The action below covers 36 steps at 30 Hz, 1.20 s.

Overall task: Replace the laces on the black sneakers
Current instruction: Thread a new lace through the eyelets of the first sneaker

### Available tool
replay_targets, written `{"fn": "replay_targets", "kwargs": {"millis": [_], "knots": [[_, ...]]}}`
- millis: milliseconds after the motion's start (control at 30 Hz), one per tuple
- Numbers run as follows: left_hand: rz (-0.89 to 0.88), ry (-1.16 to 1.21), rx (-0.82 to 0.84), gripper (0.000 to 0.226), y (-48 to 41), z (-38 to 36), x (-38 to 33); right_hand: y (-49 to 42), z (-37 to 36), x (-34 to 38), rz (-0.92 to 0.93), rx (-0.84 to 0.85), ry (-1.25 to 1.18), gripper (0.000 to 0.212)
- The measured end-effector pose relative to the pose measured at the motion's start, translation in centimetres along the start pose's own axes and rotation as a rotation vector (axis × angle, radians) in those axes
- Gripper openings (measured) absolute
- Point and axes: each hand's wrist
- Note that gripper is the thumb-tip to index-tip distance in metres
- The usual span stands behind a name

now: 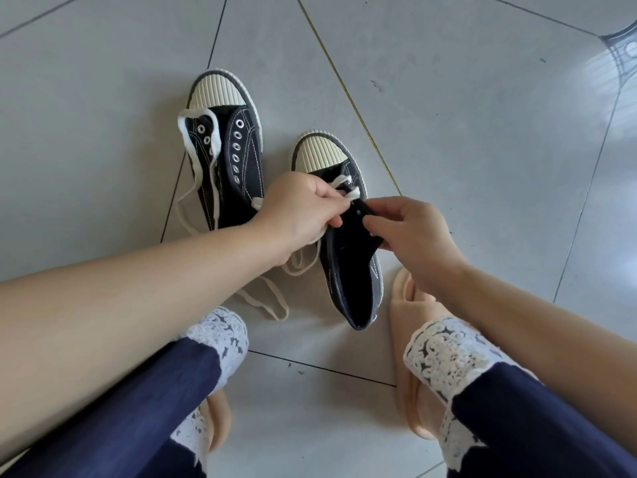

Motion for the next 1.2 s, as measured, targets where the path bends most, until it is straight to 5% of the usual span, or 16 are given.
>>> {"fn": "replay_targets", "kwargs": {"millis": [100, 267, 1200], "knots": [[-0.133, -0.28, 0.025, 0.019, -0.3, -0.3, -0.2, -0.2, 0.1, 0.0, -0.034, 0.027, -0.063, 0.026], [-0.148, -0.398, 0.015, 0.02, -0.5, -0.7, 0.0, -0.4, 0.4, 0.0, -0.106, 0.148, -0.227, 0.023], [0.006, -0.071, -0.202, 0.023, -0.9, -2.5, 2.0, -1.0, 0.7, -0.2, -0.124, 0.227, -0.272, 0.03]]}}
Point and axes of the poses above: each hand's wrist, its own y-axis away from the middle knuckle, its own z-axis out of the back of the hand, x = y × z, and after that the axes turned 13 degrees about -z, right-handed
